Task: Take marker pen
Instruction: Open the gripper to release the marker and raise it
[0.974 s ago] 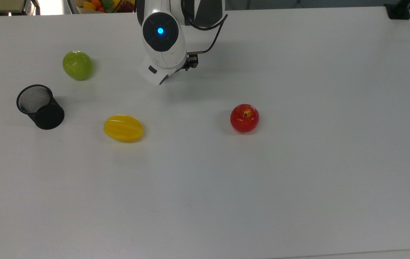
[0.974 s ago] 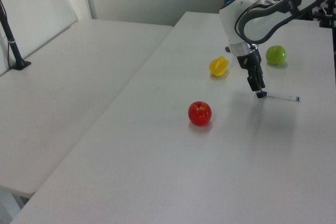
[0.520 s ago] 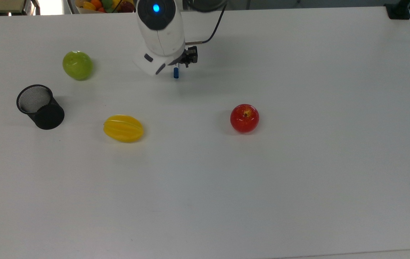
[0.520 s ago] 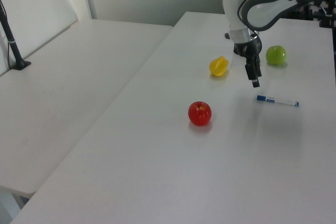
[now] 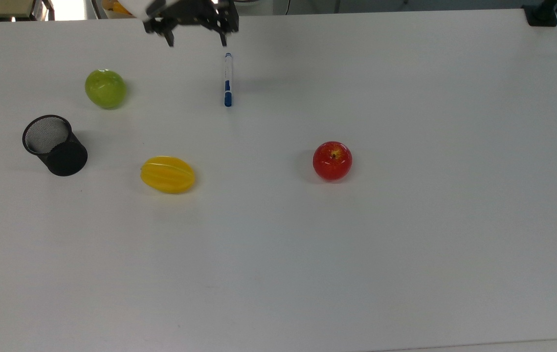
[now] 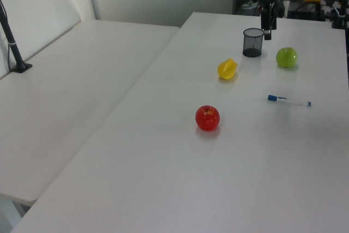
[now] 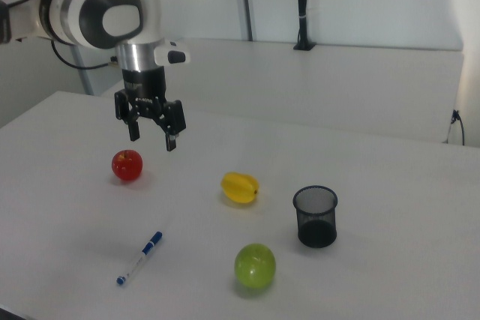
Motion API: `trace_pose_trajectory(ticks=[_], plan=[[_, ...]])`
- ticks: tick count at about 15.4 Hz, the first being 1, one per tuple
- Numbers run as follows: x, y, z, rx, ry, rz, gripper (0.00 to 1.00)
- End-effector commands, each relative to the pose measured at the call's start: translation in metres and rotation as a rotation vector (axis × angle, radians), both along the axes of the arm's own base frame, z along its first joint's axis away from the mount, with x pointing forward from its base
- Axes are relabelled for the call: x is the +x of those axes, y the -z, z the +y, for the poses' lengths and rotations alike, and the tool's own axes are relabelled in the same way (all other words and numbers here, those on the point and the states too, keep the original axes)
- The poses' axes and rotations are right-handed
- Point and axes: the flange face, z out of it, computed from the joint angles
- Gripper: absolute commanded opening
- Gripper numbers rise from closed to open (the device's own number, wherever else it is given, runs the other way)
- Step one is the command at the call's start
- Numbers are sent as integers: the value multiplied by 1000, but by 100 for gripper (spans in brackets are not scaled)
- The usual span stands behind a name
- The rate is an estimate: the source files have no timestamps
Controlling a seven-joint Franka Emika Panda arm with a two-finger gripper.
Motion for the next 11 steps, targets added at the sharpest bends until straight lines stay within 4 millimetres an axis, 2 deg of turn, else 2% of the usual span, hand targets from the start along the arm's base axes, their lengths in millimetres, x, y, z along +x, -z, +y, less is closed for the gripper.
trace_pose_trajectory(ticks=[1, 7, 11], plan=[[-21, -53, -17, -19, 49, -24, 100], [-34, -77, -34, -47, 68, -30, 100], [-37, -81, -42, -41, 90, -39, 100]])
